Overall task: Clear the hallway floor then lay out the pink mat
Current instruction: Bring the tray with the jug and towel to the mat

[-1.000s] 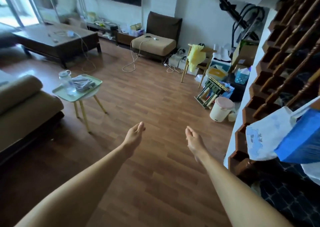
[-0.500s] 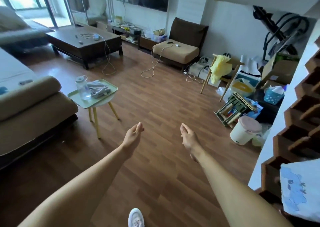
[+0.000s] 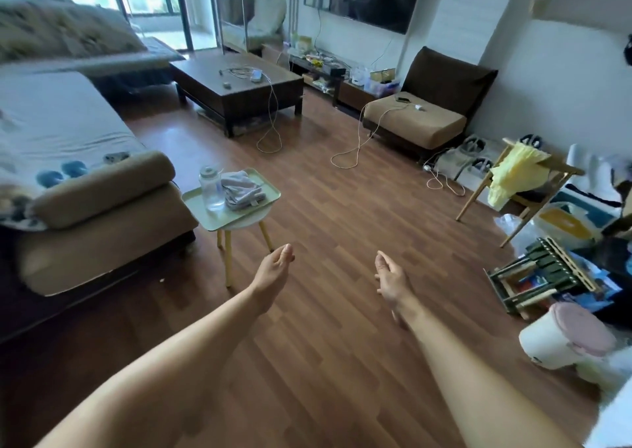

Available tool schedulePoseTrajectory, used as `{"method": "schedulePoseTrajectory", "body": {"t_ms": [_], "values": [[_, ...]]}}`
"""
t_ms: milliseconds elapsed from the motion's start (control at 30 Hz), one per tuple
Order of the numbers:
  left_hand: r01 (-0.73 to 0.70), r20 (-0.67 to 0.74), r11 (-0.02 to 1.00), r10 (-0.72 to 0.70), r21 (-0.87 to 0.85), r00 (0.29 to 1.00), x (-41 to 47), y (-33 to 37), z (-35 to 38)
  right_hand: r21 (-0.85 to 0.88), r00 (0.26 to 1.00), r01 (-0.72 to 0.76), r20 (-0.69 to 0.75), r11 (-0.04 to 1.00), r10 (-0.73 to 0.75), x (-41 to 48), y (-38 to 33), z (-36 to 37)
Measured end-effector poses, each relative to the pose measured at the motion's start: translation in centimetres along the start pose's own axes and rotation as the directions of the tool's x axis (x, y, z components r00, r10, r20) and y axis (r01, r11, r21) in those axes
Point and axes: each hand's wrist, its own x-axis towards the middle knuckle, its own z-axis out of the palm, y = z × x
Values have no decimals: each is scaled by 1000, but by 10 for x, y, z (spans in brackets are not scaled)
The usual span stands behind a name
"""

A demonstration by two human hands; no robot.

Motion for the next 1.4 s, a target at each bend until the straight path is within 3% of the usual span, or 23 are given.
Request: {"method": "schedulePoseTrajectory", "body": {"t_ms": [567,833,1100,1400], "values": [[40,-298,998,-54,-55,953,174,26,-14,-19,936,93,344,996,-81,213,-80,66],[77,-448,986,-137,-149,883,243,26,-11,-57,882,137,462,989,-95,318,-108,92],[183,-525,961,-268,-209,808,290,-10,-57,-63,796,78,605,995,-24,372,-105,152],[283,-573,925,-378,-252,727,374,-52,-132,-109,763,109,646,988,-13,457,-122,249]]}}
